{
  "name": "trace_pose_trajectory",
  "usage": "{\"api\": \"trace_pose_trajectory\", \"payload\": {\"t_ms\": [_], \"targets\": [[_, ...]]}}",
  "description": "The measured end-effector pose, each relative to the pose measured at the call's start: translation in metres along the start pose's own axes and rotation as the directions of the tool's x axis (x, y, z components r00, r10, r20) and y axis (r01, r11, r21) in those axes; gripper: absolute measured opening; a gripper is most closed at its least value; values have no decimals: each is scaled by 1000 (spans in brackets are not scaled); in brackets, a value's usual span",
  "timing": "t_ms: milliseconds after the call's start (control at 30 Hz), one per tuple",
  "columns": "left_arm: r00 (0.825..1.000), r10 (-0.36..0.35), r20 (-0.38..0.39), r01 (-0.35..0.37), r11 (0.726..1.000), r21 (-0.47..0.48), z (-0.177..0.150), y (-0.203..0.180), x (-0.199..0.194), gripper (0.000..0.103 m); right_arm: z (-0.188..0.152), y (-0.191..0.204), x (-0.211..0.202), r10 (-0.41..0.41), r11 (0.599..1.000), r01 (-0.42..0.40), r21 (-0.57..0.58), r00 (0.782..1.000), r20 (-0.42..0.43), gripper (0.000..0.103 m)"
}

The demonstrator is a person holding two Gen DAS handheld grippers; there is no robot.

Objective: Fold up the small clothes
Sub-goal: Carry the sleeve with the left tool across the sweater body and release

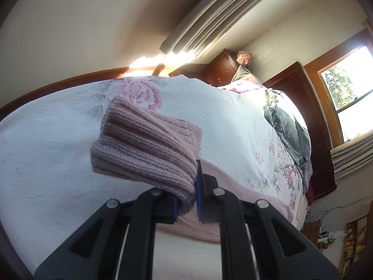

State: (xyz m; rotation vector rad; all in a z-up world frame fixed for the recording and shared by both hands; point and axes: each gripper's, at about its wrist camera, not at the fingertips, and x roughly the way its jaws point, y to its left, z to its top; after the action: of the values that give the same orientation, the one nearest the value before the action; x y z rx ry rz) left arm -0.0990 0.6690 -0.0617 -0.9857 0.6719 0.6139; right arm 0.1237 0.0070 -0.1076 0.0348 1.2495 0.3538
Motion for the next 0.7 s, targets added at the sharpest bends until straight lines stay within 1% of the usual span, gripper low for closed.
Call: {"api": "trace_pose_trajectory", "payload": {"t_ms": [167,267,367,467,533,700], "targets": [[1000,-15,-23,18,991,129,-32,-75,7,9,4,-17,8,-11,1000,11,-16,1000,-1,60],[998,-37,-48,45,980,192,-60,-122,15,9,7,-24,10,15,999,-15,-42,1000,0,60],[994,-72,-83,91,963,255,-94,-170,21,9,12,-27,8,6,996,-5,-85,1000,13,60],[985,-109,-134,147,937,318,-135,-222,30,9,18,-30,3,6,993,-1,-118,999,35,60],[977,-131,-171,185,915,359,-164,-255,37,9,21,-34,-1,-12,990,20,-141,998,55,60],[948,-162,-273,271,861,431,-231,-324,59,9,30,-55,-3,-9,991,18,-130,998,66,60]]}}
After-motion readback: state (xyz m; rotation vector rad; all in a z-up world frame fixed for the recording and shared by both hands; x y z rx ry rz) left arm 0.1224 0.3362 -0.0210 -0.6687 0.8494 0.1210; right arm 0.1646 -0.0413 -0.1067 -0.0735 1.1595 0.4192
